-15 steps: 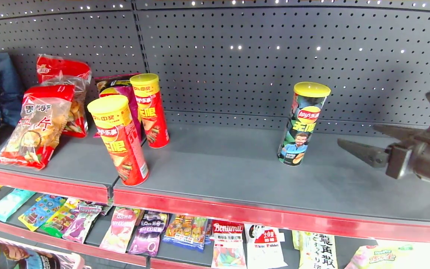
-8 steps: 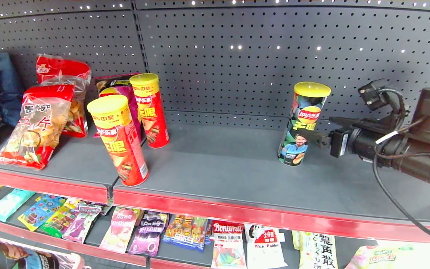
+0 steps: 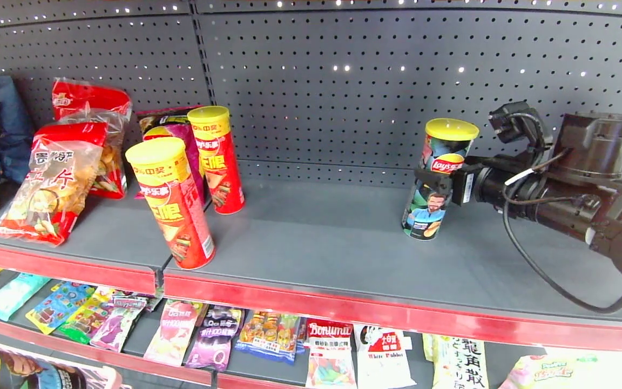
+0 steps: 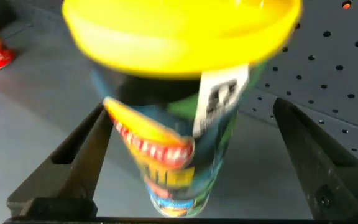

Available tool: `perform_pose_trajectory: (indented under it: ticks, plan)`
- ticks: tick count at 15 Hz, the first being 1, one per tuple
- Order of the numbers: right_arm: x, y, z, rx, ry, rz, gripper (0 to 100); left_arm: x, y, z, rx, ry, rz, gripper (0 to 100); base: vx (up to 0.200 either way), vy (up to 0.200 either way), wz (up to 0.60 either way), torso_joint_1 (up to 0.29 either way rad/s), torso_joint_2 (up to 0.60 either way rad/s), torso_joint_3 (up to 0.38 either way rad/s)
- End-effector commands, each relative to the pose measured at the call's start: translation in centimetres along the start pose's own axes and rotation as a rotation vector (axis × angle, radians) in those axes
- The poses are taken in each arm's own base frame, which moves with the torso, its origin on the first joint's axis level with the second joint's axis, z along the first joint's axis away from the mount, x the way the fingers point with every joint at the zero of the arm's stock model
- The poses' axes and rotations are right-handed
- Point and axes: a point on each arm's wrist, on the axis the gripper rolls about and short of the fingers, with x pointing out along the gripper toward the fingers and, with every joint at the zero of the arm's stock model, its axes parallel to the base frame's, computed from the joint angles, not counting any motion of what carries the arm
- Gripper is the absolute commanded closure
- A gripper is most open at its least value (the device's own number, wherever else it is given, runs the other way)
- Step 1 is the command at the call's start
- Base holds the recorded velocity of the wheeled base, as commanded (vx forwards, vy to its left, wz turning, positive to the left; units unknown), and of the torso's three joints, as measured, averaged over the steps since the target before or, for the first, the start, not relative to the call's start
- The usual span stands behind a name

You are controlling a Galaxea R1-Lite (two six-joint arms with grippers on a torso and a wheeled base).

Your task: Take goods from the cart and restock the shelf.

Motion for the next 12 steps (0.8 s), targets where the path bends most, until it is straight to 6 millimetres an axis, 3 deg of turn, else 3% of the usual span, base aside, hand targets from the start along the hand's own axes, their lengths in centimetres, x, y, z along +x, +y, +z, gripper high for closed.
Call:
perform_pose_trajectory:
  ticks: [1,5,6,12]
  plan:
    - [1.2,0.3,-0.1,-0.002,0.005,0.0,0,0.0,0.0,0.0,0.0,0.003,-0.001,100,0.0,0.0,0.0,0.0,0.0,0.0]
    - [2.5,0.4,0.3,-0.003,-0.009,-0.03,0,0.0,0.0,-0.1,0.0,0.003,-0.001,100,0.0,0.0,0.0,0.0,0.0,0.0]
    - [2.7,0.4,0.1,-0.003,-0.005,-0.039,100,0.0,0.0,-0.1,0.0,0.003,-0.001,100,0.0,0.0,0.0,0.0,0.0,0.0]
    - [2.1,1.8,0.4,-0.008,-0.017,-0.065,100,0.1,0.0,-0.4,-0.002,0.013,-0.002,100,0.0,0.0,0.0,0.0,0.0,0.0]
